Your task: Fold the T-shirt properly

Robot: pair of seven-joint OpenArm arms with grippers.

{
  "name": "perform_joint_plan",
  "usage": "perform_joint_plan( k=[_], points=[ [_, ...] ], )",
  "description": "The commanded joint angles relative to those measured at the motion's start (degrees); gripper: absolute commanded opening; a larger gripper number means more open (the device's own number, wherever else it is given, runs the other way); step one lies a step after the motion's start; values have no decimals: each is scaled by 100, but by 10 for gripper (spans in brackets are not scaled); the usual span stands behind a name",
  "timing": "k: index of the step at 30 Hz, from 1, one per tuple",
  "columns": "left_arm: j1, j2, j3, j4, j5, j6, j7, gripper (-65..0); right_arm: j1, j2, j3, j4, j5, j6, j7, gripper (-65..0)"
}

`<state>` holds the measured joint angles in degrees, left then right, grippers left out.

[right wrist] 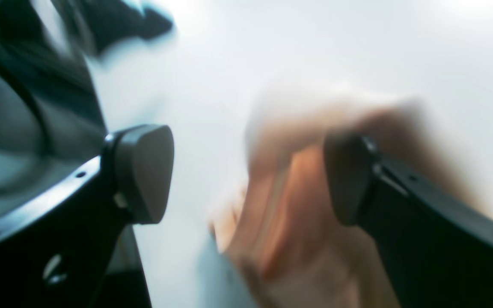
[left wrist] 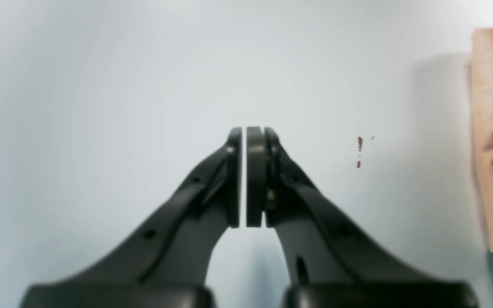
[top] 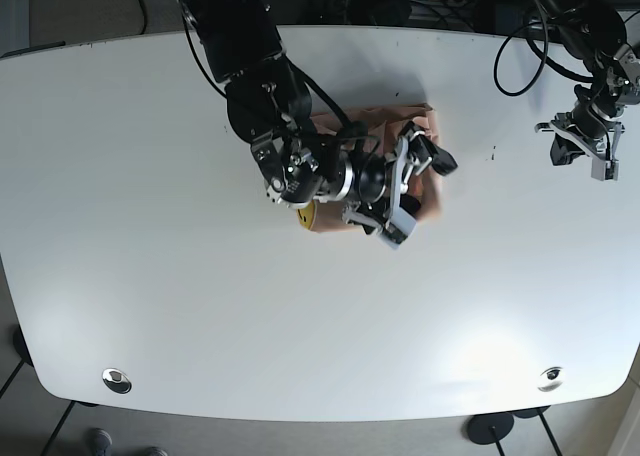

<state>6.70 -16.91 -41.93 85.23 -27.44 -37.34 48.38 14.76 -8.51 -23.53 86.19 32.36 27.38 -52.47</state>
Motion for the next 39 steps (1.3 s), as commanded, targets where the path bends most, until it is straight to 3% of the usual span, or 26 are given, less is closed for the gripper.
perform_joint_plan(
  k=[1, 4, 11, 15, 19, 23, 25, 26, 28, 30, 35, 38, 39],
  points=[
    [-41, -107, -22, 132, -91, -6, -104, -650, 383, -49, -25, 80, 408, -263, 390, -127],
    [-50, -107, -5, 149, -91, -6, -104, -650, 480, 29, -25, 106, 408, -667, 451, -127],
    [134, -116, 646, 756, -82, -6, -130, -650, -654, 1040, -166, 1196, 452, -702, 372, -127],
    [170, -134, 875, 800, -82, -6, -139, -650, -909, 1418, -1062, 1381, 426, -738, 390, -127],
    [178, -142, 866, 791, -73, -6, -139, -650, -936, 1366, -1731, 1082, -454, -746, 838, -127],
    [293, -151, 866, 800, -73, -6, -139, -650, -936, 979, -1757, 449, -1324, -746, 1093, -128],
    [345, -151, 866, 826, -73, -6, -139, -650, -936, 970, -1722, 255, -1508, -817, 1585, -195],
    [416, -151, 857, 809, -73, -6, -139, -650, -936, 961, -1616, 106, -1500, -1045, 1849, -260],
    [486, -151, 857, 826, -73, -6, -139, -650, -936, 961, -1581, -123, -1500, -1371, 2113, -331],
    [495, -142, 848, 809, -73, -6, -139, -650, -927, 961, -1564, -325, -1500, -1529, 2341, -374],
    [548, -142, 839, 791, -73, -6, -139, -650, -945, 961, -1581, -536, -1500, -1546, 2579, -430],
    [539, -142, 866, 791, -73, -6, -139, -650, -945, 961, -1590, -421, -1500, -1546, 2552, -614],
    [539, -142, 875, 791, -73, -6, -139, -650, -953, 961, -1590, -272, -1491, -1546, 2526, -636]
  ],
)
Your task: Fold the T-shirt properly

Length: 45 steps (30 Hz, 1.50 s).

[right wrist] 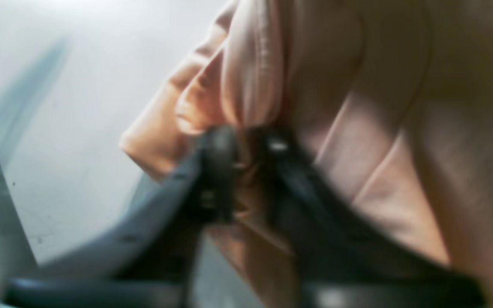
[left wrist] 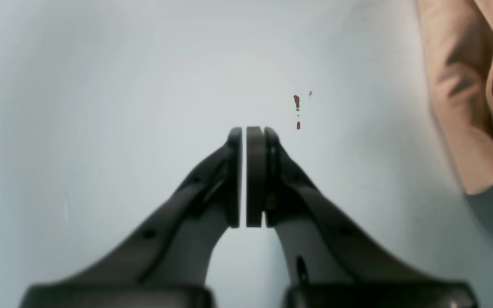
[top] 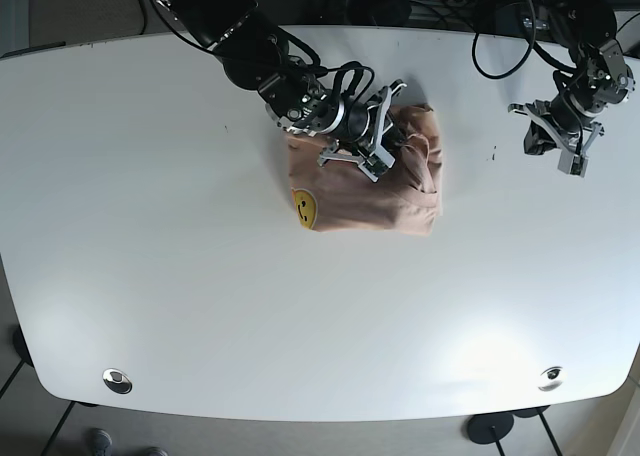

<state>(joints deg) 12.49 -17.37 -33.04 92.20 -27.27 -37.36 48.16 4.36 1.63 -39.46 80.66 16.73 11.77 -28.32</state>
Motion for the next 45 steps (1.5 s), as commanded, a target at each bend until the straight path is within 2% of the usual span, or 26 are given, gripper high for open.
perform_joint_plan(
  k=[1, 4, 7, 10, 14, 16, 17, 20, 22, 24, 26, 27, 29, 30, 32, 33, 34, 36, 37, 39, 41, 45],
  points=[
    [-40, -96, -15, 94, -91, -4, -117, -650, 17, -53, 3, 474, 72, 5, 14, -621],
    [-40, -96, -6, 94, -91, -4, -117, -650, -124, -62, 47, 1406, 72, -3, -549, -629],
    [-49, -105, -6, 103, -91, -4, -117, -650, -89, -290, 47, 1951, 397, -3, -988, -629],
    [-49, -105, -6, 138, -91, -4, -108, -650, 61, -563, -5, 1934, 494, -3, -1287, -628],
    [-49, -114, -6, 147, -91, -4, -108, -650, 61, -827, -14, 1380, 441, 5, -1340, -607],
    [-49, -176, -15, 147, -100, -4, -108, -650, 69, -914, -14, 984, 432, 5, -1331, -510],
    [-49, -228, -15, 147, -100, -4, -108, -650, 69, -950, -14, 782, 424, 5, -1313, -398],
    [-111, -299, -15, 314, -109, -4, -108, -650, 61, -906, 39, 949, 476, 5, -1305, -192],
    [-146, -281, -6, 648, -100, -4, -108, -650, 8, -712, 118, 1424, 485, 5, -1305, -162],
    [-163, -272, 258, 1096, -100, -4, -82, -650, -177, -519, 425, 1942, 485, 5, -1305, -185],
    [-172, -272, 671, 1430, -100, 22, -82, -650, -317, -475, 935, 2215, 485, 67, -1305, -227],
    [-172, -272, 1031, 1597, -100, 31, -100, -650, -396, -475, 1296, 2277, 485, 76, -1305, -273],
    [-234, -263, 1541, 1668, -100, 40, -108, -650, -388, -431, 1621, 2241, 485, 76, -1305, -350],
    [-383, -220, 1937, 1676, -100, 40, -108, -650, -388, -413, 1823, 2110, 485, 76, -1305, -420],
    [-480, -26, 2315, 1650, -56, 49, -108, -650, -256, -413, 2061, 1837, 485, 76, -1305, -503],
    [-489, 62, 2438, 1580, 76, 84, -108, -650, -168, -413, 2140, 1617, 485, 85, -1305, -533],
    [-533, 282, 2596, 1342, 401, 172, -117, -650, -18, -413, 2228, 1195, 485, 164, -1226, -558],
    [-814, 580, 2640, 929, 859, 154, -117, -650, 131, -405, 2263, 580, 476, 436, -760, -560],
    [-999, 730, 2631, 613, 1149, 154, -117, -650, 175, -369, 2263, 123, 432, 542, -311, -556],
    [-1183, 783, 2640, 235, 1351, 75, -135, -650, 289, -238, 2245, -484, 459, 586, 216, -556],
    [-1341, 791, 2640, -284, 1474, -92, -372, -650, 447, -185, 2236, -1143, 476, 586, 603, -558],
    [-1596, 677, 2658, -1427, 1896, -119, -935, -650, 553, -167, 2254, -1275, 485, 586, 770, -561]
  ],
)
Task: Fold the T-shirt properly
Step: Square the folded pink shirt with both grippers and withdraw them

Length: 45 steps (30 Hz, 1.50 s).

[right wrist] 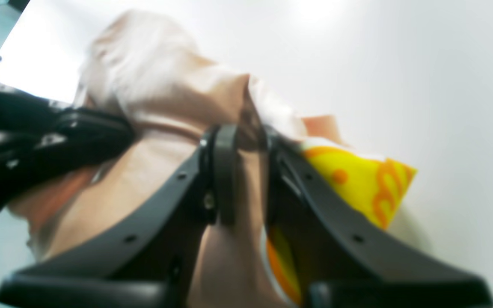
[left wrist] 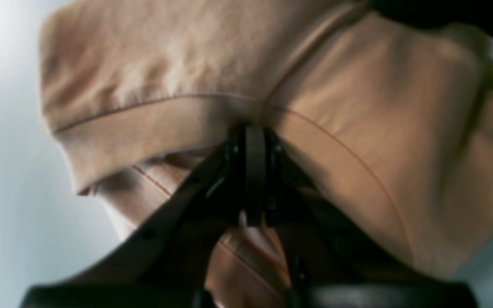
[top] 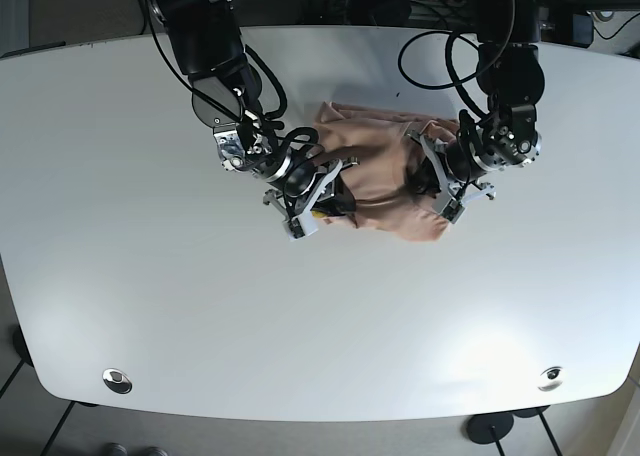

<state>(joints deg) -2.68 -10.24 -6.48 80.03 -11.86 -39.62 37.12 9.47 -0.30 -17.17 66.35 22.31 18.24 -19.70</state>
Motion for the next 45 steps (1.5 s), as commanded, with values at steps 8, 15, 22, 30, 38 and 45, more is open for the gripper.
perform_joint_plan(
  k=[8, 15, 22, 30, 38, 45],
  points=[
    [342, -44, -130, 1681, 408, 89, 107, -650, -99, 298, 25, 1985, -90, -88, -1032, -561],
    [1397, -202, -279, 2410, 399, 89, 90, -650, 376, 517, 25, 1088, -107, -61, -935, -563],
    [1195, -238, -701, 1364, 399, 80, 63, -650, 376, 649, -2, 464, -81, -61, -364, -563],
    [1397, -238, -1027, 2041, 408, -38, 107, -650, 463, 816, 25, 1176, -134, -70, -583, -563],
    [219, -238, -1000, 19, 434, -38, 63, -650, 314, 860, 16, 297, -81, -17, -170, -563],
    [-1926, -246, -983, -2355, 452, -38, -200, -650, -969, 966, 25, 1669, -72, 97, -188, -563]
  ],
)
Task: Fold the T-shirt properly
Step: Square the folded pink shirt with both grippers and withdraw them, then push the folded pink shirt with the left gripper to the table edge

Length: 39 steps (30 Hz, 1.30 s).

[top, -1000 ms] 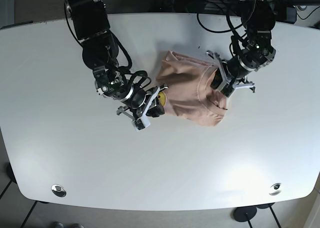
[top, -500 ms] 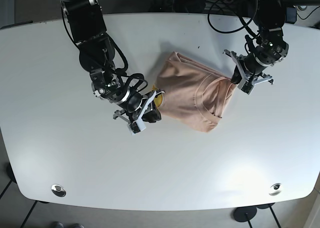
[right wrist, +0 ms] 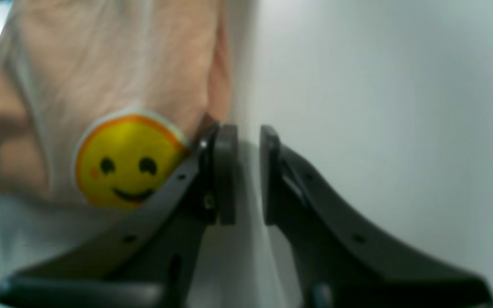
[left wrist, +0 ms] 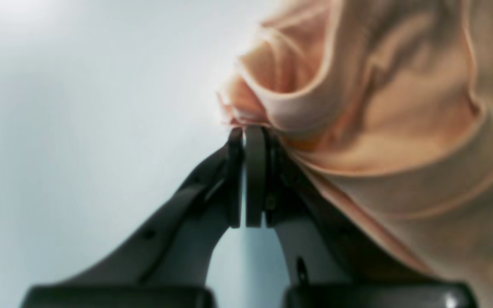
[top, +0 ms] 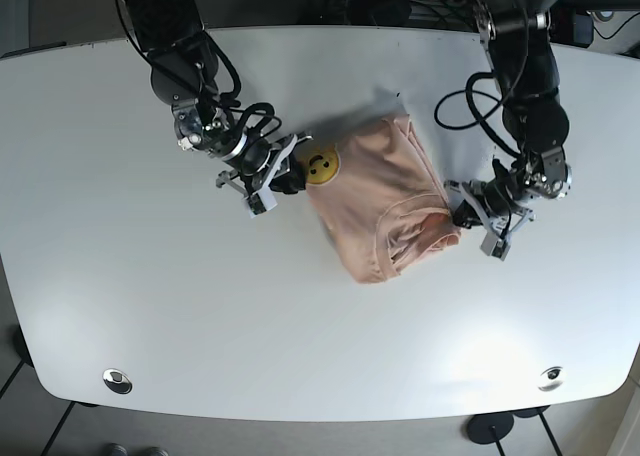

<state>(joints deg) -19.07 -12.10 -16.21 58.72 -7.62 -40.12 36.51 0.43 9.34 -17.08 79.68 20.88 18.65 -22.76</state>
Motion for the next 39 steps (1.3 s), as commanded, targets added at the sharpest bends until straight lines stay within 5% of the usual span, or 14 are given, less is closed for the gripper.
perform_joint_plan(
  k=[1, 5, 8, 10, 13, 19, 23, 27, 31, 35, 39],
  points=[
    [-497, -61, 51, -522, 28, 12, -324, -650, -214, 2, 16, 520, 61, 55, 30, -563],
    [-1025, -430, 957, -980, 98, 12, -957, -650, -671, -16, -2, 1223, 61, 73, -427, -563],
    [-1078, -685, 1045, -566, 80, 12, -957, -650, -724, -7, -2, 1575, 61, 91, -673, -563],
    [-928, -711, 1018, 93, 89, 12, -728, -642, -724, 2, -11, 1698, 61, 91, -858, -563],
    [-585, -658, 1010, 1139, 63, 12, -95, -531, -724, -51, -98, 1689, 70, 91, -866, -563],
    [602, 643, 1045, 2933, 98, 1159, 37, -457, -733, -16, -353, 1707, 70, 73, -866, -564],
    [1094, 1153, 1238, 3293, 107, 1854, 37, -397, -794, -33, 174, 1707, 70, 82, -875, -564],
    [1454, 1197, 1687, 3223, 107, 2557, -78, -399, -865, -42, 737, 1909, 70, 91, -875, -564],
    [1832, 1126, 2170, 2757, 160, 2618, -772, -397, -856, -24, 877, 1971, 70, 91, -884, -564],
    [1788, 801, 2065, 1640, 414, 2592, -825, -397, -847, -33, 877, 2111, 70, 91, -884, -564],
    [1656, 10, 1291, 1025, 388, 2487, -675, -399, -847, -33, 877, 2199, 70, 82, -884, -564]
  ],
)
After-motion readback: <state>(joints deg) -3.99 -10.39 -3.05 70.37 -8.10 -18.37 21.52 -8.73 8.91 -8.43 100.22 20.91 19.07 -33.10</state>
